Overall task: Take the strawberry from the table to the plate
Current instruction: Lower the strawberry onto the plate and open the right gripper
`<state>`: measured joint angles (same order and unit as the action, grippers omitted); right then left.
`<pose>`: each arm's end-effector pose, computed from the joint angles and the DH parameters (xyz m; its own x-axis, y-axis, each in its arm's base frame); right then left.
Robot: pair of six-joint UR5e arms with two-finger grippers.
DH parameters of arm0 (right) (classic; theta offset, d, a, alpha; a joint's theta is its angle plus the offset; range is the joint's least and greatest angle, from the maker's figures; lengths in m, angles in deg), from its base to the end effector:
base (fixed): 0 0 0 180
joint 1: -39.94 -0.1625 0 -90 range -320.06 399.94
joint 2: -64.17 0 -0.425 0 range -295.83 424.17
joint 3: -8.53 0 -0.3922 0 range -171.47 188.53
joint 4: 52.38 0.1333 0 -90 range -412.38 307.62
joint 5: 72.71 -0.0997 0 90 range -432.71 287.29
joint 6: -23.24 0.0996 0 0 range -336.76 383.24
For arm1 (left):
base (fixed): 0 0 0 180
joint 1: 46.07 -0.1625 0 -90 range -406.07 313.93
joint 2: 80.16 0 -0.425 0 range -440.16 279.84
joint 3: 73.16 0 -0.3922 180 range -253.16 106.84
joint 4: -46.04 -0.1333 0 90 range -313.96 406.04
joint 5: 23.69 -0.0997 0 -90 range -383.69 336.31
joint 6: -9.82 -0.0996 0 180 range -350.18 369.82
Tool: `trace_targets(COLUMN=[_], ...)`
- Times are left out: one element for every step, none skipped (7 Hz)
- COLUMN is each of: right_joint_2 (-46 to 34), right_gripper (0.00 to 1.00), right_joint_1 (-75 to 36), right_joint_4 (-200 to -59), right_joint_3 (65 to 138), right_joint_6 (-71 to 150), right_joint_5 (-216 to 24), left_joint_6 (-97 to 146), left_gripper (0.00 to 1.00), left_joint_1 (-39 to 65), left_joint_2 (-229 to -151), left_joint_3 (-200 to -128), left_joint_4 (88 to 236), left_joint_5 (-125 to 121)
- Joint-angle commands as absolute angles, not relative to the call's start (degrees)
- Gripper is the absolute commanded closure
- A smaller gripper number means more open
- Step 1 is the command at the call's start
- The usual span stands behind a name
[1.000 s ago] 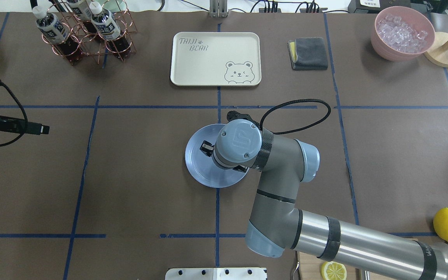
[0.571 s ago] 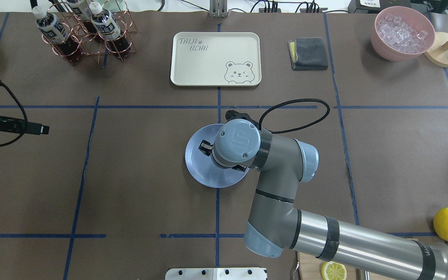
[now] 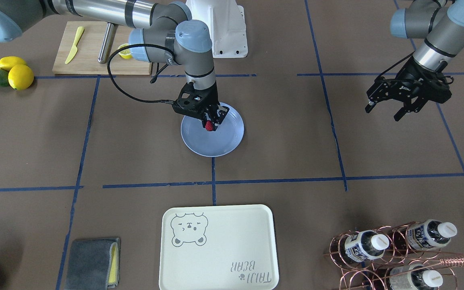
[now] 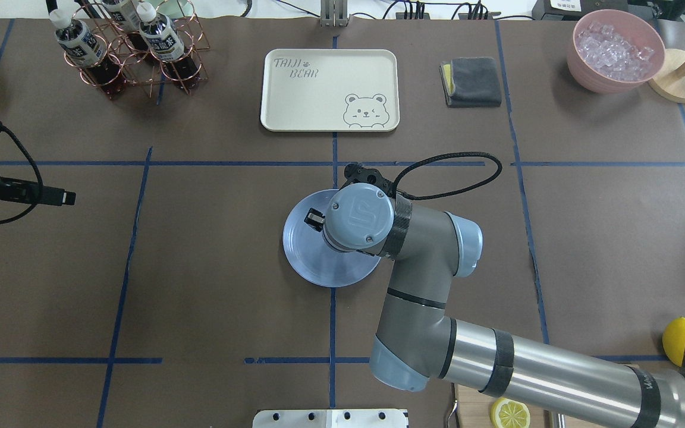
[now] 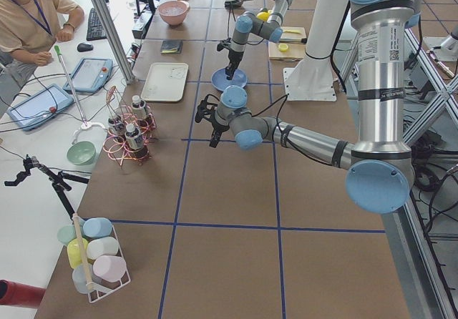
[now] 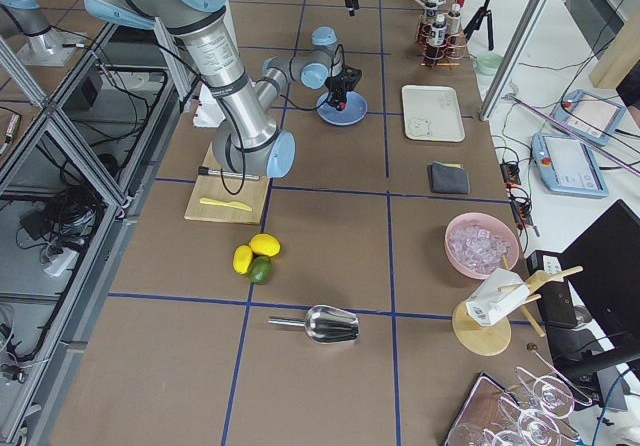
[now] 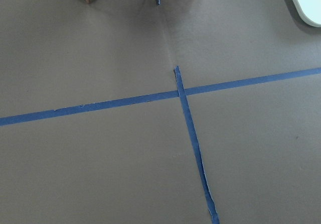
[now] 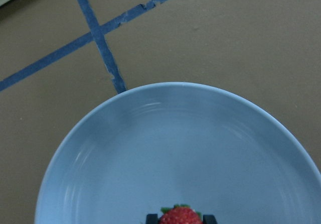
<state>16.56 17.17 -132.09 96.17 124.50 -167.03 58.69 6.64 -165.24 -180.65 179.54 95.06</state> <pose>-0.6216 -0.3973 0.2108 0.5125 0.4263 0.7454 -0.4410 0.8755 -0.1974 0.2195 -0.4292 0.4666 0.5545 0.2237 -0.8016 0.1208 0.9313 0.3435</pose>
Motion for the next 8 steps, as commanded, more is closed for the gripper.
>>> trace_targets(right_joint_2=[16.5,16.5,16.5,16.6,16.6,16.7,17.0,17.0], right_gripper=[1.00,1.00,1.00,0.85,0.54,0.24,0.00,0.00], right_joint_1=[17.2,17.2,17.2,17.3,17.3,17.3,17.3,17.3], right_joint_4=[-130.4,-130.4,-130.4,-130.4,-130.4,-130.4,-130.4,-130.4], right_joint_3=[95.2,95.2,95.2,94.5,94.3,94.3,94.3,94.3], right_joint_6=[124.5,124.5,124.7,124.7,124.8,125.1,125.0,124.9], right_joint_5=[-167.0,-167.1,-167.1,-167.1,-167.1,-167.1,-167.3,-167.4], left_joint_6=[58.7,58.7,58.7,58.7,58.7,58.7,58.7,58.7], left_gripper=[0.01,0.01,0.01,0.01,0.01,0.01,0.01,0.01], left_joint_1=[6.7,6.6,6.7,6.7,6.7,6.7,6.7,6.7], left_joint_2=[-165.2,-165.2,-165.2,-165.2,-165.2,-165.2,-165.2,-165.2], left_joint_3=[-180.6,-180.6,-180.5,-180.5,-180.5,-180.6,-180.6,-180.6], left_joint_4=[179.5,179.5,179.5,179.5,179.5,179.5,179.5,179.5], left_joint_5=[95.0,95.0,95.0,95.0,94.9,94.9,94.9,94.9])
